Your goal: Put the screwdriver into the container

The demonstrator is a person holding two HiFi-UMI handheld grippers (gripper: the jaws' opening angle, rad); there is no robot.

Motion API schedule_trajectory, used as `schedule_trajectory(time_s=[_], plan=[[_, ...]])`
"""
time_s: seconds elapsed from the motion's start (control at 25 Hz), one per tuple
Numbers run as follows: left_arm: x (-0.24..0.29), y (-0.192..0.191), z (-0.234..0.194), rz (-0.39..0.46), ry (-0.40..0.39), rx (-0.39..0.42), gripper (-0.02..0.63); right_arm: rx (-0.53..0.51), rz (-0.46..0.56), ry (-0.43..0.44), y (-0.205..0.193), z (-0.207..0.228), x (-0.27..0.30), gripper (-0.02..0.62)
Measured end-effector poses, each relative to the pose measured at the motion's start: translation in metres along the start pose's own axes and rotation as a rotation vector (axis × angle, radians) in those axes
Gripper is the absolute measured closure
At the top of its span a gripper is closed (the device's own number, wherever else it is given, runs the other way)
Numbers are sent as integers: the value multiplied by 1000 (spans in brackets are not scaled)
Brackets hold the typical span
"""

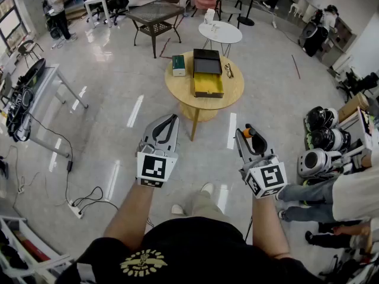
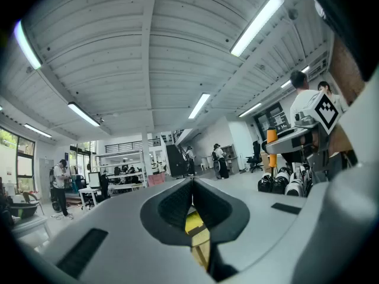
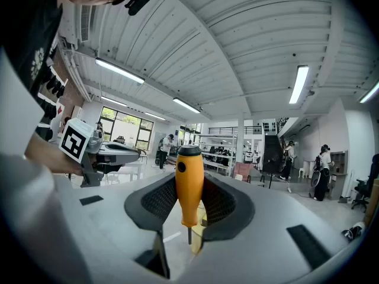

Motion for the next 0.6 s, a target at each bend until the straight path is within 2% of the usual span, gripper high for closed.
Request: schedule_trajectory(time_s=[0.16, 0.32, 0.6], plan=[[25, -9, 0, -28, -1, -27, 588, 2, -10, 47, -9, 19, 13, 463], [54, -10, 11, -11, -28, -21, 588, 13, 6, 46, -11, 50, 26, 463], [106, -21, 28, -47, -53, -19, 588, 55, 11, 57, -24, 101, 48, 463]])
Point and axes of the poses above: the fingertips, and each gripper's own axes: x forward along the fingers, z to its right, y out of its top, the point moved 6 cm from there along -x, backward along the fingers, and after that the axes turned 14 degrees about y, right-handed, at the moved point
